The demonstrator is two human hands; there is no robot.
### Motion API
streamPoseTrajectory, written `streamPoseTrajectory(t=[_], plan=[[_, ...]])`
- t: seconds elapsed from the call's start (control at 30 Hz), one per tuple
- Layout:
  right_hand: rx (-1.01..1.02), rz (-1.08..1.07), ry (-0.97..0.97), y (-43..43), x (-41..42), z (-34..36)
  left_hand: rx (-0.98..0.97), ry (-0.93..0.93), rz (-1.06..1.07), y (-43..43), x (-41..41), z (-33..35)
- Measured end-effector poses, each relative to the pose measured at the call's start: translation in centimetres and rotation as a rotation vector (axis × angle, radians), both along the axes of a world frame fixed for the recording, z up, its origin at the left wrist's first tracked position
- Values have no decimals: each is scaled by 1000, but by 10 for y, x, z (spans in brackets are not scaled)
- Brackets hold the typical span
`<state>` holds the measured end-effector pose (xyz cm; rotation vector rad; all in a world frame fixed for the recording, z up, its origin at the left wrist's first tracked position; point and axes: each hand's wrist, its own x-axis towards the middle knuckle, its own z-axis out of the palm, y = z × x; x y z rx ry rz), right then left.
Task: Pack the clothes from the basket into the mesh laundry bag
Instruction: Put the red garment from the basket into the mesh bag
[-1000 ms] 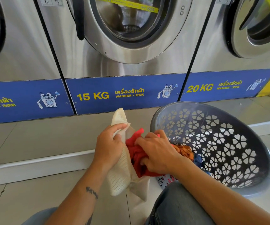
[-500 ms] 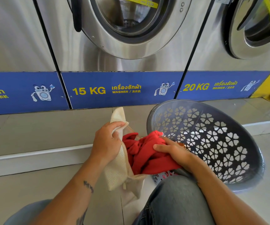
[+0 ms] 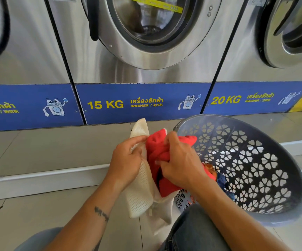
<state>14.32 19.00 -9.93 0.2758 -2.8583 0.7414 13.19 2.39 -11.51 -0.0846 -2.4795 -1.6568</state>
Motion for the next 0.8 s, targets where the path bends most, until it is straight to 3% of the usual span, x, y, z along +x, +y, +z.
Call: streamPoseTrajectory(t=[0.07,0.13,0.2,0.3,0.43,0.5,0.67,0.8], plan=[[234,153,-64,-3,-1,-6,64,1,-13,0,2,6],[303,305,-140,2,-2,-12,88,-10,1,-2,4,9],[134,307,-108,13,-2,-13,97,-17,28,-5,3,8],[4,59,-23,39,-5,-16,77,-34,61,-7,3,8],[-118,-43,-370,55,-2,-27,38,-39,67,-9,1,8],[-114,-38,-278,53,-4,-32,9,-33,58,-9,1,7],[143,-57,22,33,-2,-20,-30,-16,44,-7,5,7],[101,14,91,10,6,-4,-18,7,4,-3,8,7]])
